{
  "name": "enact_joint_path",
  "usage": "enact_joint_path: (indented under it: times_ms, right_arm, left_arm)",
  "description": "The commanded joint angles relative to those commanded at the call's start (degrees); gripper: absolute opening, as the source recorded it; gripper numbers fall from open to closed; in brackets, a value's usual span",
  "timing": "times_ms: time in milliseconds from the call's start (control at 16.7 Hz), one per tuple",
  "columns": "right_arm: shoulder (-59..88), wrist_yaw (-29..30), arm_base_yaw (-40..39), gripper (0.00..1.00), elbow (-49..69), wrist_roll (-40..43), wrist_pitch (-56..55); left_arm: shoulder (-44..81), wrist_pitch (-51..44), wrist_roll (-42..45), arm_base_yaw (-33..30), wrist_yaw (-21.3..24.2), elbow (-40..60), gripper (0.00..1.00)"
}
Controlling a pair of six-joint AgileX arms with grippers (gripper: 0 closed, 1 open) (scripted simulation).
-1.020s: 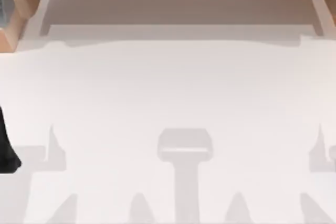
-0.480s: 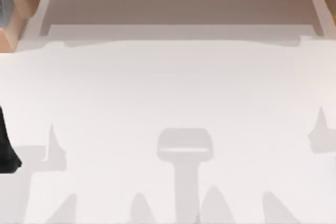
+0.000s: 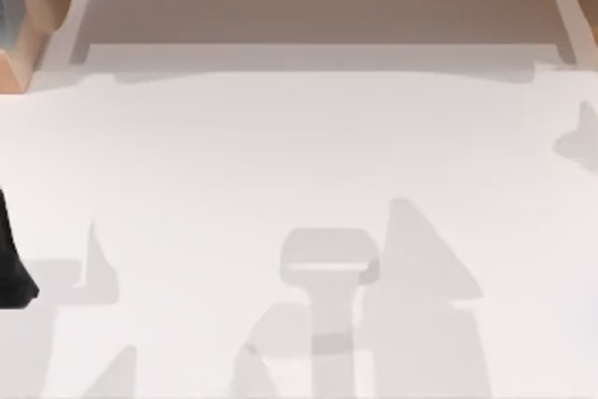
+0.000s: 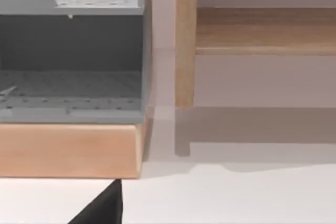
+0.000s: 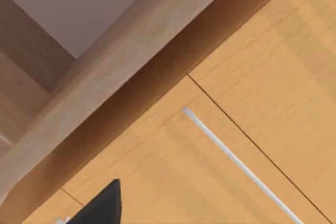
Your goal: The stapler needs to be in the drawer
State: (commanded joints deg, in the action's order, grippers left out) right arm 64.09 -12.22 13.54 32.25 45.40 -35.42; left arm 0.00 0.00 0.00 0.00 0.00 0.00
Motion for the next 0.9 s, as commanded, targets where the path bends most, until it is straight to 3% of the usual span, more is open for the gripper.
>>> enact_joint_path:
  times_ms: [540,900]
  right_arm:
    - [53.21,-9.56,9.58,1.0,23.6,33.72,-25.95]
    - [67.5,-11.97,12.72,1.0,30.6,43.65,-33.63]
  left_arm:
    - [0.0,0.0,0.0,0.0,0.0,0.0,1.0]
    - [0.0,0.0,0.0,0.0,0.0,0.0,1.0]
